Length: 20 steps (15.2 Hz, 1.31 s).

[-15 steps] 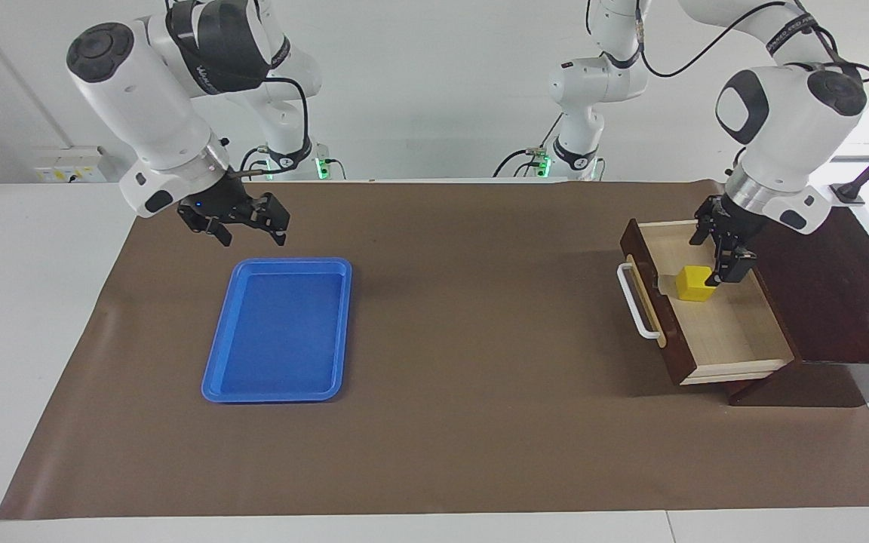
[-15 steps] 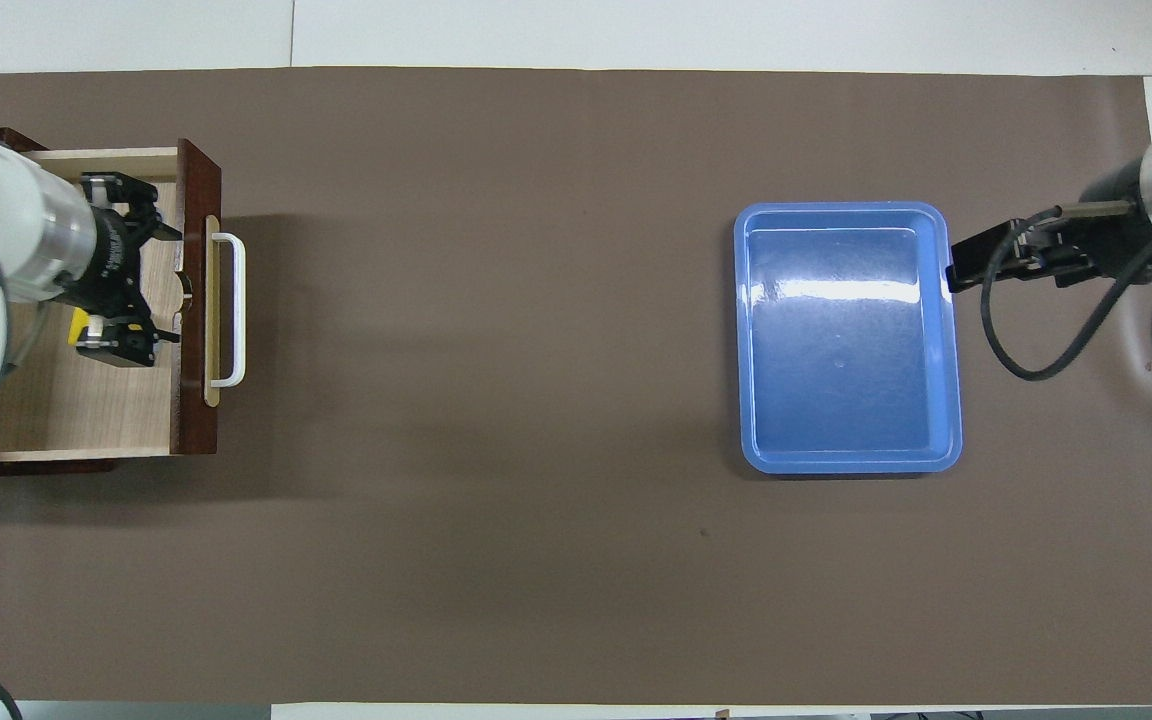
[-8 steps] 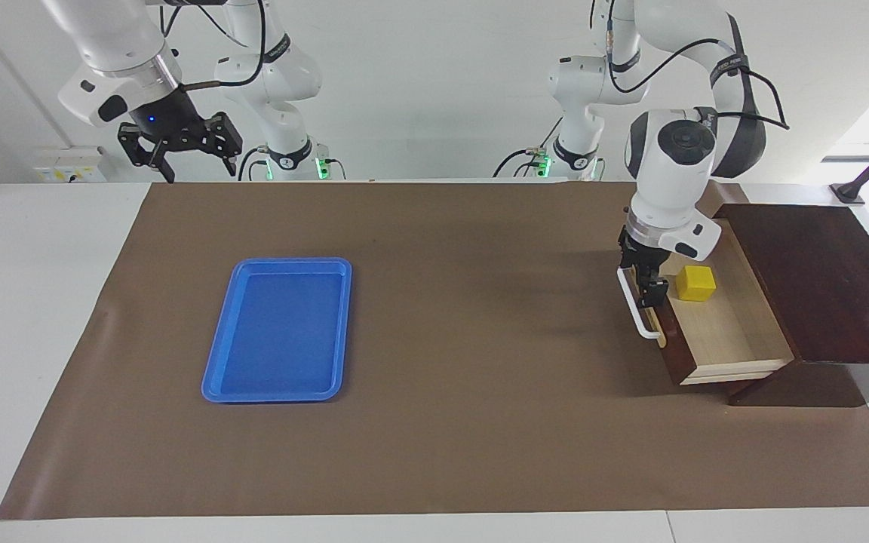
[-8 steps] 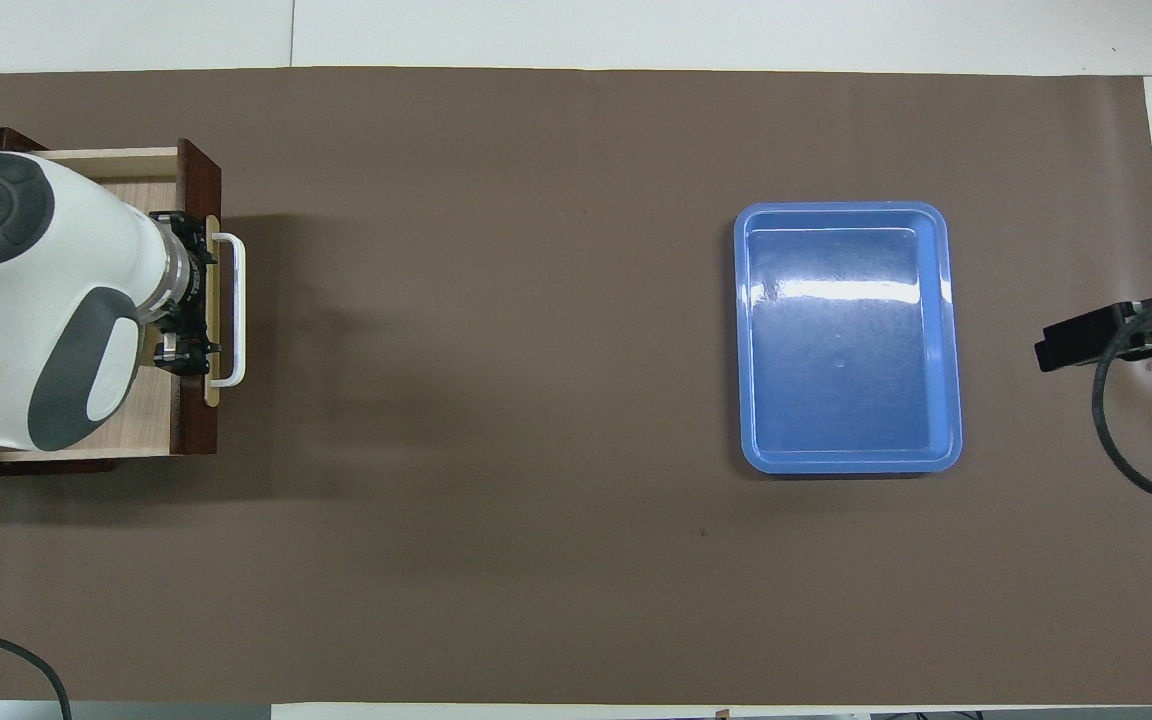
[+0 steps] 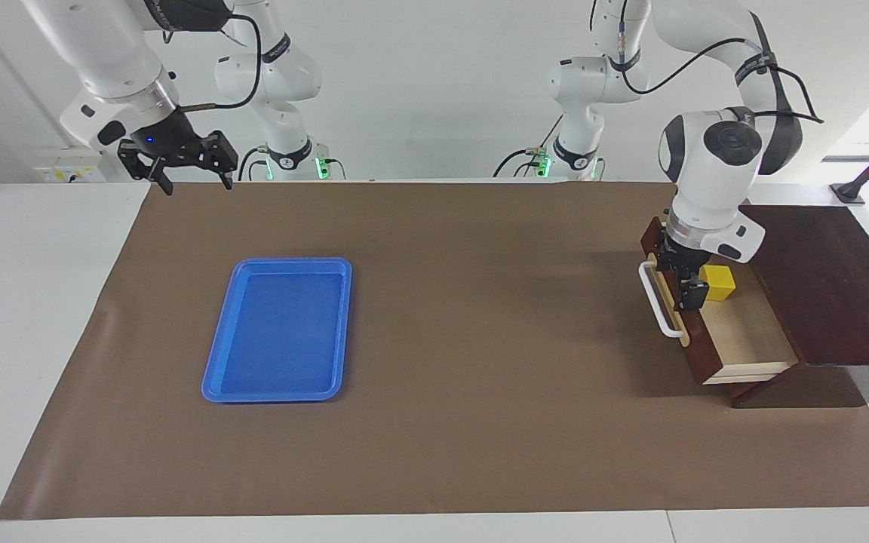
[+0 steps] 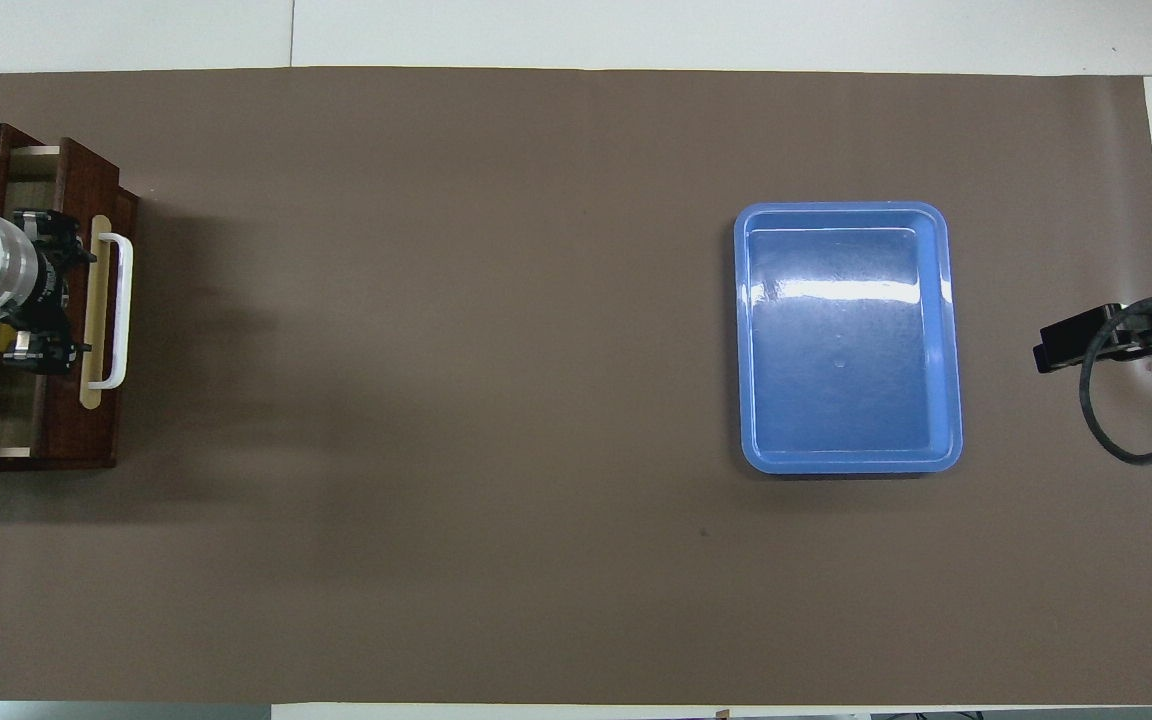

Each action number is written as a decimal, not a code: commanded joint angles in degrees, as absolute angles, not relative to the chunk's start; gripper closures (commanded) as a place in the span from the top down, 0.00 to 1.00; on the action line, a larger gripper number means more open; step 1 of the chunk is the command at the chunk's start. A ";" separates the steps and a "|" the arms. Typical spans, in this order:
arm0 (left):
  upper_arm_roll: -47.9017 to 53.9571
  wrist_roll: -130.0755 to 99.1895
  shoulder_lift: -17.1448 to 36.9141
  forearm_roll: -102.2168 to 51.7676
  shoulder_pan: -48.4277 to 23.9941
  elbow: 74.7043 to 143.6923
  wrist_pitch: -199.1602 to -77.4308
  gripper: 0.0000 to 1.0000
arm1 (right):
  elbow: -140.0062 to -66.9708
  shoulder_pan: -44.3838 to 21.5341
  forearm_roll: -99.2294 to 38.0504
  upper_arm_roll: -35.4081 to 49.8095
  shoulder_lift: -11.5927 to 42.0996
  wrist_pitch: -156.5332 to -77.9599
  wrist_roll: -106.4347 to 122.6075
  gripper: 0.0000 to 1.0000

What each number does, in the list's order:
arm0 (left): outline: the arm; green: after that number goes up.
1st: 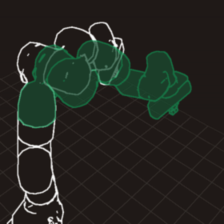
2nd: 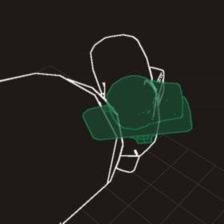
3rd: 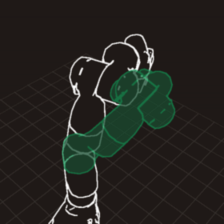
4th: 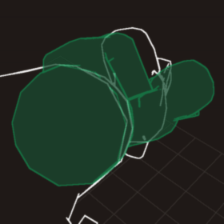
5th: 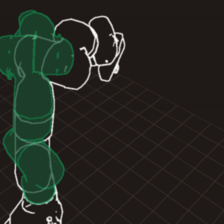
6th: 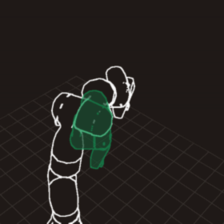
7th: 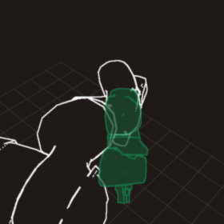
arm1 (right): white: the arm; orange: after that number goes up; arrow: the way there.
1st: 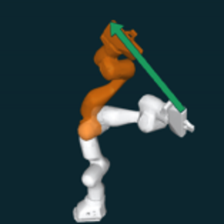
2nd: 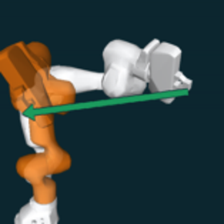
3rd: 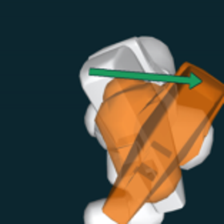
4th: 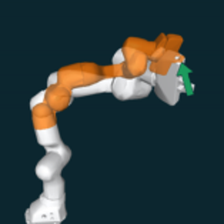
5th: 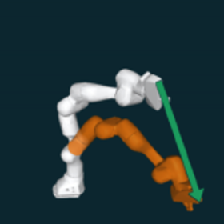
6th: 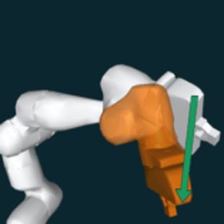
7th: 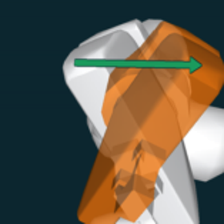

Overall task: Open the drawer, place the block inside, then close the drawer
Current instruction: 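Push the drawer closed with the left gripper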

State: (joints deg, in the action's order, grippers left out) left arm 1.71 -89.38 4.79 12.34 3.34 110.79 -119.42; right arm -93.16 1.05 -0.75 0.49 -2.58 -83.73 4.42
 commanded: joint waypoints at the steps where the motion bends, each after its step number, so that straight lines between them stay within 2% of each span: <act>1: 2.11 -85.70 4.31 13.62 6.06 111.27 -121.46 1.00 | -93.35 4.65 -0.35 3.15 -2.64 -84.64 5.27 1.00; 3: 2.11 -85.96 4.39 13.62 5.45 111.36 -121.47 1.00 | -92.46 7.38 0.26 5.88 -2.20 -84.46 5.27 1.00; 12: 2.20 -82.88 4.48 13.62 9.84 111.01 -121.73 1.00 | -92.72 6.94 3.43 6.15 -2.11 -84.20 5.36 1.00; 16: 2.81 -82.36 2.47 12.14 1.77 102.50 -106.38 1.00 | -92.72 6.95 3.16 6.15 -2.20 -84.11 5.54 1.00; 20: 4.04 -64.41 -2.54 6.51 0.97 98.89 -97.23 1.00 | -92.72 6.94 2.81 6.15 -2.20 -84.37 5.71 1.00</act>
